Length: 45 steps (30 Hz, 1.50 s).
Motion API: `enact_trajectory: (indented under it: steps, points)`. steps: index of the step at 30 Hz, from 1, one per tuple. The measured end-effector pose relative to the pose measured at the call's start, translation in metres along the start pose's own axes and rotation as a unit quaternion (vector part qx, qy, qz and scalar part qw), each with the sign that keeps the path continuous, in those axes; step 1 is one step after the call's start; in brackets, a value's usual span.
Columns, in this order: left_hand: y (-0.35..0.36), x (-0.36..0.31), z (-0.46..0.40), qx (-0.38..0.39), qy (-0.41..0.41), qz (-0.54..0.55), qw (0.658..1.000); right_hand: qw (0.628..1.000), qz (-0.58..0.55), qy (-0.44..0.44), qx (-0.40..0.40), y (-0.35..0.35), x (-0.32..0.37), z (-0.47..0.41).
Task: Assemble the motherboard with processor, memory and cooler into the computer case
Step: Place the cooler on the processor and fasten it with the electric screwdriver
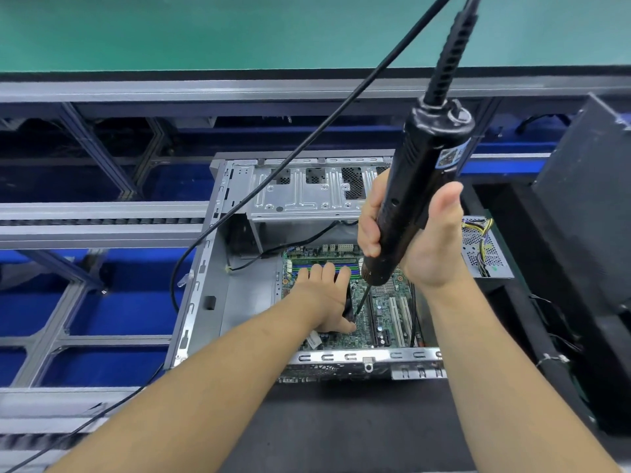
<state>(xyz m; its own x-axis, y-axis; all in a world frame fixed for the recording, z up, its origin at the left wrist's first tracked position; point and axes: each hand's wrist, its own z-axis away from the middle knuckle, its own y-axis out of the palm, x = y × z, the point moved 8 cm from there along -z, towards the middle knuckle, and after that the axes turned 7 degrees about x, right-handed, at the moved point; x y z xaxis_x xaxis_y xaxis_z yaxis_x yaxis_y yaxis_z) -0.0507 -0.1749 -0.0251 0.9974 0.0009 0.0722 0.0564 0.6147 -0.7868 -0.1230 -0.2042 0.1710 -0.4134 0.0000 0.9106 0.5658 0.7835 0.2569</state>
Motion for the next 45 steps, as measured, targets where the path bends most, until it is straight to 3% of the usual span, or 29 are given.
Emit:
enact_trajectory:
  steps: [14, 33, 38, 45]
  points:
    - [0.0, -0.004, 0.001, -0.046, -0.006, -0.021, 0.999, 0.999, 0.012, 0.005, 0.039, 0.014, -0.008, -0.002]
    - [0.002, -0.002, -0.001, -0.005, -0.017, -0.031, 0.999, 1.0, -0.002, 0.006, 0.023, 0.007, -0.006, -0.001]
    - [0.002, -0.002, -0.001, -0.001, -0.017, -0.024, 1.0, 1.0, -0.01, 0.004, -0.017, -0.001, 0.0, -0.007]
    - [0.001, -0.001, -0.002, 0.007, -0.012, -0.015, 1.0, 0.993, 0.018, -0.089, -0.074, -0.014, 0.04, -0.03]
